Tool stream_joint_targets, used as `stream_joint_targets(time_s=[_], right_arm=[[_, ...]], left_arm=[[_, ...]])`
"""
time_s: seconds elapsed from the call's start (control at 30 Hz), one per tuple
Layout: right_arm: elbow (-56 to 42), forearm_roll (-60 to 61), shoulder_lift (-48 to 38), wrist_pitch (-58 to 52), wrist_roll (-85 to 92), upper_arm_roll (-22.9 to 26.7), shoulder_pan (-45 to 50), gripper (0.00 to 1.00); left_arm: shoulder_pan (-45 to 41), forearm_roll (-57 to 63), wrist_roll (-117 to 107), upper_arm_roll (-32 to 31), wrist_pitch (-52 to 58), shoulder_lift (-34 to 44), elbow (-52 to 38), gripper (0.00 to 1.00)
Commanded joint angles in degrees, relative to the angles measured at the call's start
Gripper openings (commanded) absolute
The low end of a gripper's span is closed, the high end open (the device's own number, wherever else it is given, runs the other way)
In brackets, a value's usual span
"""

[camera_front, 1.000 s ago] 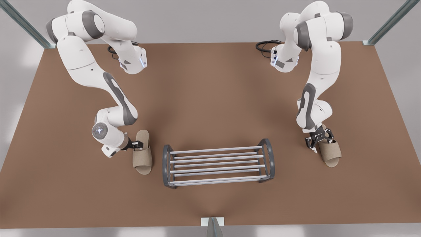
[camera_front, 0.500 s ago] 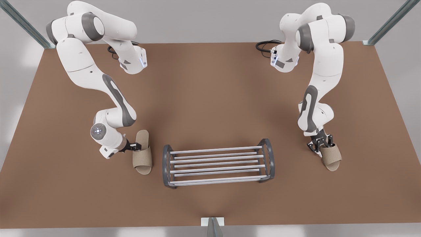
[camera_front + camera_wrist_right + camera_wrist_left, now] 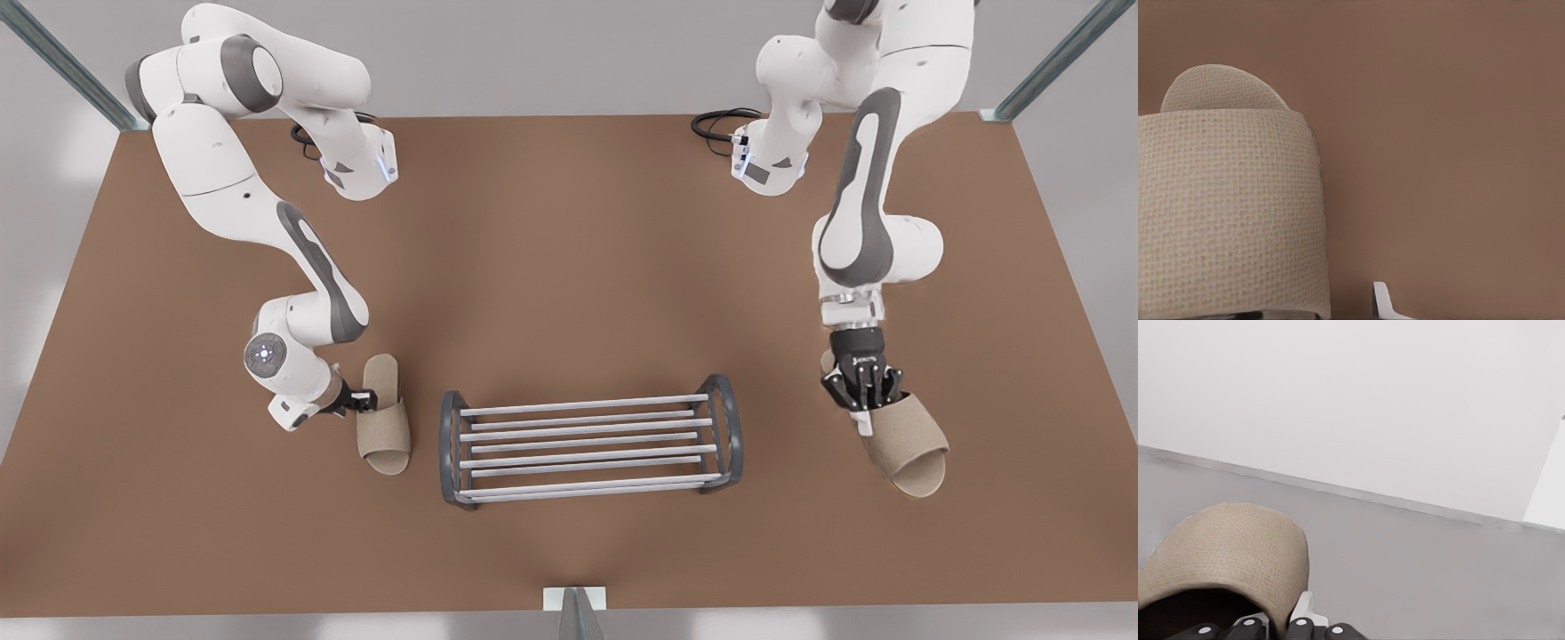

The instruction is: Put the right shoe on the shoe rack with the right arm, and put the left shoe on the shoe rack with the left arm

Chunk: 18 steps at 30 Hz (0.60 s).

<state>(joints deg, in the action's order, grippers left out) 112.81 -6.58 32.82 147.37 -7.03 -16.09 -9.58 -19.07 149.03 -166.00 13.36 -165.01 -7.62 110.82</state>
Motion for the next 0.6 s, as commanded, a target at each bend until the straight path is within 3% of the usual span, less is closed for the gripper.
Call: stream_joint_targets(time_s=[0.0, 0.17, 0.33, 0.57], right_arm=[[-0.05, 0.08, -0.04, 0.20, 0.71, 0.01, 0.00, 0.67], [-0.05, 0.08, -0.04, 0.20, 0.71, 0.01, -0.09, 0.55], [-0.05, 0.08, -0.04, 0.20, 0.71, -0.08, -0.53, 0.36], [-0.05, 0.17, -0.04, 0.20, 0.71, -0.08, -0.53, 0.36]], left_arm=[[-0.44, -1.98, -54.69, -2.97, -12.44, 2.87, -1.74, 0.21], [-0.35, -6.55, -45.21, -14.14, -13.24, 0.77, -8.42, 0.21], [-0.53, -8.49, -43.18, -22.41, -11.83, -9.69, -16.69, 0.21], [-0.17, -9.46, -39.22, -24.61, -2.25, -23.05, -20.20, 0.21]])
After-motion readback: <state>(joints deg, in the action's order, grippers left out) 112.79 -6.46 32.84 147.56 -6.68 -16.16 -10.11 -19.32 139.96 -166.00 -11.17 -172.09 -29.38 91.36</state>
